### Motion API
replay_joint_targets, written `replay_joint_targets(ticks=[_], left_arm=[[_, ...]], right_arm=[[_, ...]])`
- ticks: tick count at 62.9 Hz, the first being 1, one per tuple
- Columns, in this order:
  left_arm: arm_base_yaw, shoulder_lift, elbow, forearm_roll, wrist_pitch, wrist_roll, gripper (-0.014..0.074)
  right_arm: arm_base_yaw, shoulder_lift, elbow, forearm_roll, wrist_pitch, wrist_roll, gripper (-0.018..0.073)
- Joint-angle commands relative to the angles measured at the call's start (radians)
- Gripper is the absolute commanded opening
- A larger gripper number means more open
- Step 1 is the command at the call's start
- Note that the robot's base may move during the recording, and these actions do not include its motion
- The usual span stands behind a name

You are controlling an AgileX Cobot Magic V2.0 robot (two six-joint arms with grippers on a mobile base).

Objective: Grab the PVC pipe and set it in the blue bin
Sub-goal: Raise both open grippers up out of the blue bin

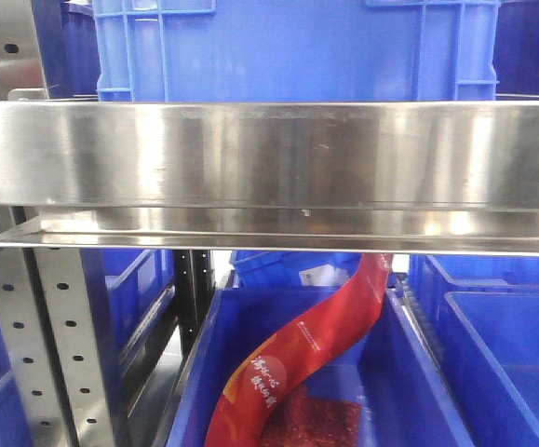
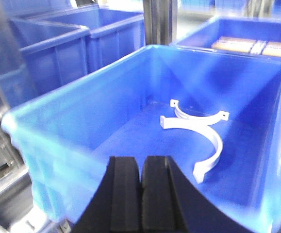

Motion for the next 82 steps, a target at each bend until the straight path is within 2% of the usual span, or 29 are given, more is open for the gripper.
replay_joint_targets(ticks=[1,10,16,69,76,82], left_arm=[[0.001,-0.077,0.137,-0.014,-0.129,-0.003,-0.0111],[0.001,-0.176,0.32,-0.014,-0.235,-0.003,-0.0111],[0.004,-0.218,0.379,-0.014,-0.293,-0.003,-0.0111],[0.004,-0.243,0.381,-0.014,-0.29,-0.003,-0.0111],[0.004,-0.243,0.381,-0.014,-0.29,-0.003,-0.0111],[0.004,-0.243,0.381,-0.014,-0.29,-0.003,-0.0111]], right_arm=[[0.0,-0.08,0.136,-0.008,-0.14,-0.011,-0.0169],[0.0,-0.2,0.343,-0.008,-0.27,-0.011,-0.0169],[0.0,-0.251,0.39,-0.008,-0.313,-0.011,-0.0169],[-0.002,-0.318,0.402,-0.008,-0.331,-0.011,-0.0169],[-0.047,-0.36,0.446,-0.008,-0.331,-0.011,-0.0169],[-0.142,-0.432,0.52,-0.008,-0.331,-0.011,-0.0169]])
